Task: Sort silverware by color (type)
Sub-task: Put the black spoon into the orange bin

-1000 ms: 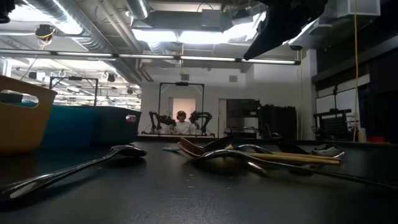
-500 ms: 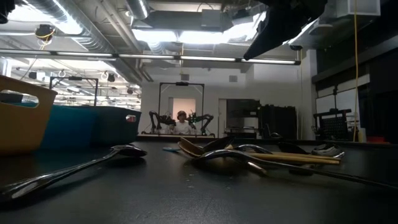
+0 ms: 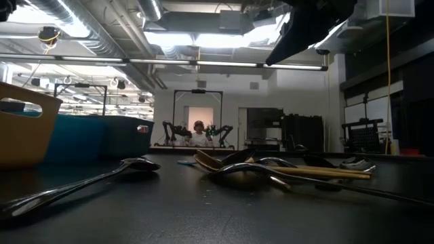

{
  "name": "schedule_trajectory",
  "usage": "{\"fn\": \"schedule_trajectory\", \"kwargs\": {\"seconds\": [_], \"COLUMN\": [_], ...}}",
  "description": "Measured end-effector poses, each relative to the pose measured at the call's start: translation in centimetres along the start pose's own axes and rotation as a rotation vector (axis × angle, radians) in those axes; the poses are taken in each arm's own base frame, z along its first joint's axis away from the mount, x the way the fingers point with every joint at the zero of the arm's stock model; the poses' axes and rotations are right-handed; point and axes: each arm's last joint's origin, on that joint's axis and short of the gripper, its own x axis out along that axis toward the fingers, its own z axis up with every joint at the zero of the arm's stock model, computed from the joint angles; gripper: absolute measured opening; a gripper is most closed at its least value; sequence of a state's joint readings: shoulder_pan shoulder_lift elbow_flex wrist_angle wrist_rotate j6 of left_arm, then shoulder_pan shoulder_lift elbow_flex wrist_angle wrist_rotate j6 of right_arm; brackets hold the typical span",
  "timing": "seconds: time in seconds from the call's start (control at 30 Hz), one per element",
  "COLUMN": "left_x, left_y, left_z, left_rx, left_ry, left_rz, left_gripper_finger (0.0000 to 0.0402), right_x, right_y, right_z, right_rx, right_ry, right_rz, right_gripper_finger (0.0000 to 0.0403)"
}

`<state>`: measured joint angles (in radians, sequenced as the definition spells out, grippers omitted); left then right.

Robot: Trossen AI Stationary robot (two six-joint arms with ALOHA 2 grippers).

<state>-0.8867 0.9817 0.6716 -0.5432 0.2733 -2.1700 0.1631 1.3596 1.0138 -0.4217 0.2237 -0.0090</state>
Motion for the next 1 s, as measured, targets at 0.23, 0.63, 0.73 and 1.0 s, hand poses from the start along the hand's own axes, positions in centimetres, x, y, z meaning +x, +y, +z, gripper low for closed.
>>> {"fn": "schedule_trajectory", "kwargs": {"seconds": [0.23, 0.63, 0.73, 1.0], "left_x": [-0.1, -1.7, -2.4, -3.5], "left_y": [-1.0, -3.8, -4.8, -7.2], "left_z": [-0.1, 2.3, 3.0, 5.4], "left_rx": [0.017, 0.082, 0.167, 0.343], "left_ry": [-0.078, -0.521, -0.656, -0.839], "left_rz": [-0.162, -0.540, -0.612, -0.653], "left_gripper_finger": [0.0098, 0.0098, 0.0098, 0.0098], "right_x": [0.0, 0.0, 0.0, 0.0], "right_y": [0.0, 0.0, 0.0, 0.0], "right_z": [0.0, 0.0, 0.0, 0.0], "right_rx": [0.000, 0.000, 0.000, 0.000], "right_ry": [0.000, 0.000, 0.000, 0.000], "right_rz": [0.000, 0.000, 0.000, 0.000], "right_gripper_finger": [0.0103, 0.0103, 0.0103, 0.0103]}}
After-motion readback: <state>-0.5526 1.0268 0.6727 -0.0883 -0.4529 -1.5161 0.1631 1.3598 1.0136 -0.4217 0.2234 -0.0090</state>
